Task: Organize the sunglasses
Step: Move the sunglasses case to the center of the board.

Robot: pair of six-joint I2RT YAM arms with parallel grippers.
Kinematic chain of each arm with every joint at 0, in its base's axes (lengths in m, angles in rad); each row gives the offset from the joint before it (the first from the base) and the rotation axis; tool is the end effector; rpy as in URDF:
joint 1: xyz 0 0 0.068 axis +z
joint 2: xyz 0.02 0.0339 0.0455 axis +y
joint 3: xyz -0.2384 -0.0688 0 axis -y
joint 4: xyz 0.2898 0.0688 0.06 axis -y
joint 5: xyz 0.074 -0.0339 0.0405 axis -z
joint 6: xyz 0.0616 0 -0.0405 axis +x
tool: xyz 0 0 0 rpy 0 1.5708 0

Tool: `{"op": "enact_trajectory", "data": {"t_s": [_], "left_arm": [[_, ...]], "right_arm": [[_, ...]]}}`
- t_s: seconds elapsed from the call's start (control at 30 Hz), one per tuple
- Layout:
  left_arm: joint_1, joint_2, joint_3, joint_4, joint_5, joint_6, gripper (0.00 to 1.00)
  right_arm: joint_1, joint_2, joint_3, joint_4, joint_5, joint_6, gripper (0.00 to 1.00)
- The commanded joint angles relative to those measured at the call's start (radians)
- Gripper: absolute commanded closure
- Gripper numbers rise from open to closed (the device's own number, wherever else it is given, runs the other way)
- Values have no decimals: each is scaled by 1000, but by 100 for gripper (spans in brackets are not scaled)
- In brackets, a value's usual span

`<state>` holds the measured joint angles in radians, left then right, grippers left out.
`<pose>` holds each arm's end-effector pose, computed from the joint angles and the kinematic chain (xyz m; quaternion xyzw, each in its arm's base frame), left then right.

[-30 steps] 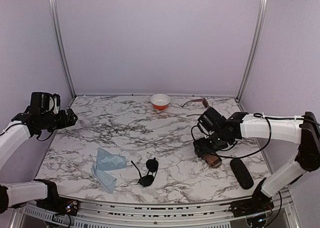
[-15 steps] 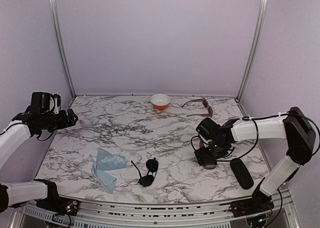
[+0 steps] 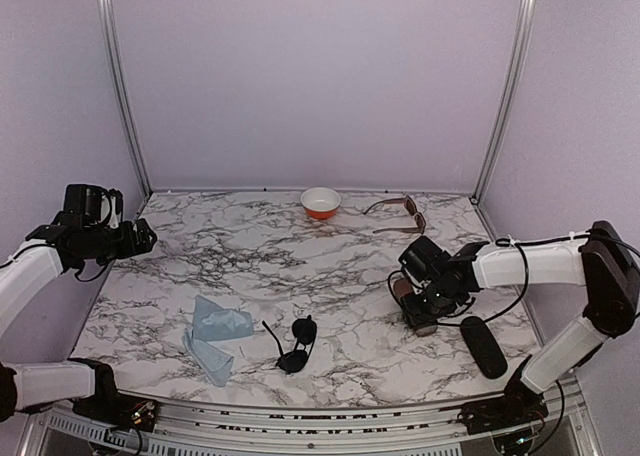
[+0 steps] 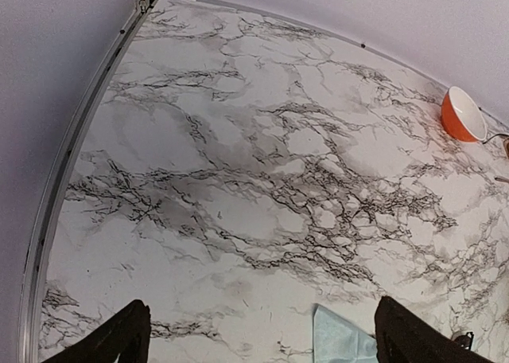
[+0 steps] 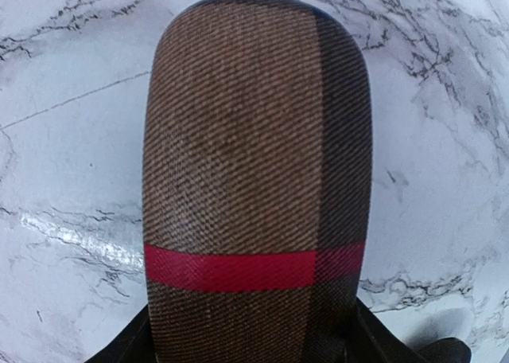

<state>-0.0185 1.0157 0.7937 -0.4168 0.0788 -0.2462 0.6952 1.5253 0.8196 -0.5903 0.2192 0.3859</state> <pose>0.2988 -0.0104 0.2301 -0.0838 0.8889 -0.0941 0.4404 0.2428 0.1851 0.0803 -0.1369 0.9752 -0.0228 0.1725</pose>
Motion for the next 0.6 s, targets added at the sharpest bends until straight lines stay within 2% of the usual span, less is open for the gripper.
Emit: {"op": "enact_trajectory", "data": {"t_s": [0.0,0.07,0.23,0.47,0.57], "left_arm": [[3,12,-2,-8,12,0,1],[3,11,-1,-8,14,1,1],[4,10,1,-8,21,0,1],[3,-3,-1,-6,28,-3,1],[4,-6,-3,-6,29,-2,1]], "right_arm": [[-7,-69,-7,92,-25,-14,57],[-6,-75,-3,102,-43,-20,61],[22,-43,24,126,-170,-48,63],[171,96,134,111,-160,-18,63],[193,139,159,129,-190,-6,63]]}}
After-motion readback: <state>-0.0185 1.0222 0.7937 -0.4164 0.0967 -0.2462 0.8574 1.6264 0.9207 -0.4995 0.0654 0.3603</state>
